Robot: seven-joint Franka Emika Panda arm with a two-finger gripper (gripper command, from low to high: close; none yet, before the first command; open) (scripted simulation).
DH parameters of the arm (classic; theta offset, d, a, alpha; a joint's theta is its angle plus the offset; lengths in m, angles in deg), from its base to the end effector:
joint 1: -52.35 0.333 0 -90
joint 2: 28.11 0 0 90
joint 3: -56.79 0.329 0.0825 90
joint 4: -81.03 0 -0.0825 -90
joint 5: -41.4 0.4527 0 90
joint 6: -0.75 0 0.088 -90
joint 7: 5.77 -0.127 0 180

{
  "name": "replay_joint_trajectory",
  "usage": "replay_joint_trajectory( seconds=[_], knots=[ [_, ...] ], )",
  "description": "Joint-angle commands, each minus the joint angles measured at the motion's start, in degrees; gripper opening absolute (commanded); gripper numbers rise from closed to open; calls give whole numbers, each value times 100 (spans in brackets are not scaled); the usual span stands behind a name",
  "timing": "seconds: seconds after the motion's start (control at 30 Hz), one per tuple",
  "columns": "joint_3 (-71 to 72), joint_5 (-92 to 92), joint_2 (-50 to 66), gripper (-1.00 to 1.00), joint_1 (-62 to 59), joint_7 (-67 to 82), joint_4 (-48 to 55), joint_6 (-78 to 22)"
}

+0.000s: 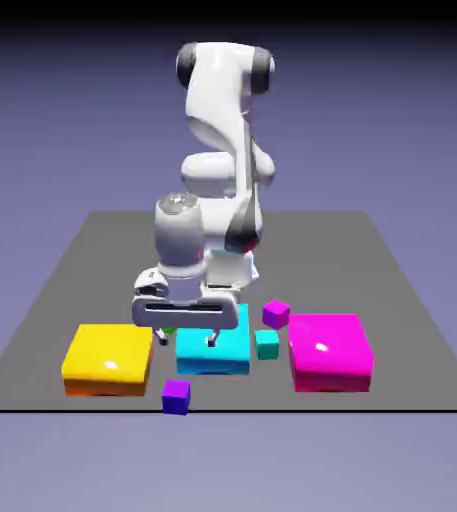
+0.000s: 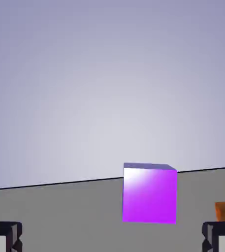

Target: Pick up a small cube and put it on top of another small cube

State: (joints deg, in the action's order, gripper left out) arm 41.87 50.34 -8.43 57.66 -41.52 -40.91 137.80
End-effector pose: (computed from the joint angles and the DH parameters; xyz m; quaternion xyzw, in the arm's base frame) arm 0.6050 -0.1030 0.1847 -0.9004 0.4337 0.0328 0.0002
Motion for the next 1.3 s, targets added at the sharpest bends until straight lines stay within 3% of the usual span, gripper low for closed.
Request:
replay_joint_trajectory(
  seconds=[0.0, 0.17, 0.3, 0.33, 0.5, 1.27],
  knots=[
    [-59, 36, 208, 0, 18, 27, 155, -147],
    [-292, 175, 1024, 0, 91, 131, 765, -723],
    [-58, 446, 1739, 0, -67, 301, 689, 54],
    [-58, 446, 1740, -100, -67, 301, 689, 54],
    [-215, 178, 920, -100, 101, 111, 650, -708],
    [2978, 311, -3425, -100, 533, -716, -4126, -84]
  ],
)
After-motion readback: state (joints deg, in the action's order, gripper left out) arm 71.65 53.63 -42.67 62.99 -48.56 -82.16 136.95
